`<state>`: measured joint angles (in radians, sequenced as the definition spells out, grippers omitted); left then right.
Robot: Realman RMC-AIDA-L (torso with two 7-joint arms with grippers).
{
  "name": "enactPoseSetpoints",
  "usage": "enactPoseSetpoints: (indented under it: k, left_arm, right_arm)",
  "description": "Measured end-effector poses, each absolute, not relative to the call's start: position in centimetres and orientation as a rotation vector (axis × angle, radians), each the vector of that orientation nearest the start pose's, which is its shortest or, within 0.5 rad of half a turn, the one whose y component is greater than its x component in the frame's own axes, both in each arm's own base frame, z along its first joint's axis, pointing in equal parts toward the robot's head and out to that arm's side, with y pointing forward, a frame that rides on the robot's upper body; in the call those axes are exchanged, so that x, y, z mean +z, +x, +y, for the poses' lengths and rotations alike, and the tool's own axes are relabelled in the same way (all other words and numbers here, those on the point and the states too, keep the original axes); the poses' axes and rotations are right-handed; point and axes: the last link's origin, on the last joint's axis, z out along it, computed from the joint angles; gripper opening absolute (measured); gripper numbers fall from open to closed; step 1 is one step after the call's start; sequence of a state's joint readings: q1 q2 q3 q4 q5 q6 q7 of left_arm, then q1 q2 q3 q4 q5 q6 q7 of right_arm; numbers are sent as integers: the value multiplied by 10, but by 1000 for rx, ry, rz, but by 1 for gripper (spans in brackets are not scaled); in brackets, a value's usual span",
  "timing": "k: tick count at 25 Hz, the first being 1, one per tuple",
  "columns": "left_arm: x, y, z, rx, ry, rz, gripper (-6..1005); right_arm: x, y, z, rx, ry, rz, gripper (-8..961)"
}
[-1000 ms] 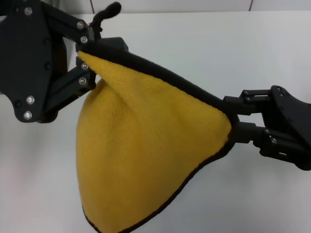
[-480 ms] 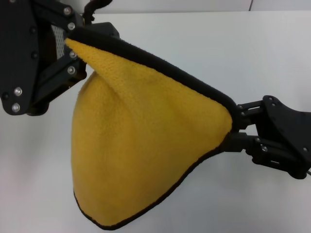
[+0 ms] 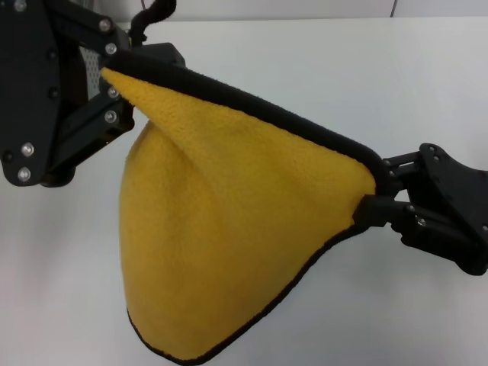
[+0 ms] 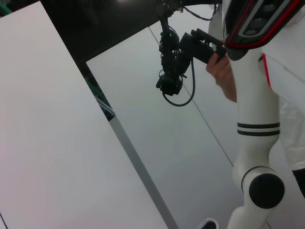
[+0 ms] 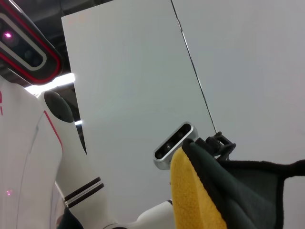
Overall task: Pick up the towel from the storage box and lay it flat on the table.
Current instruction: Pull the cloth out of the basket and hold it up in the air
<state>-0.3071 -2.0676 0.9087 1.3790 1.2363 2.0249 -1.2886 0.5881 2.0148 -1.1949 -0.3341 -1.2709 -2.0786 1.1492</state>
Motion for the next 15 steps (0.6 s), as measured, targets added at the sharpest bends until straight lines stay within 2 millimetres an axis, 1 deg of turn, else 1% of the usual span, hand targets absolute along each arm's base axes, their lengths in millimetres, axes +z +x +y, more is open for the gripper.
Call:
enactPoseSetpoints:
  k: [7, 15]
  left_arm:
    - [122, -143, 250, -1252, -2545, 704, 32]
    - [122, -143, 250, -1250, -2548, 703, 32]
  right_arm:
    - [6, 187, 268, 1757, -2867, 201, 165]
    - [7, 186, 267, 1773, -2862, 188, 151]
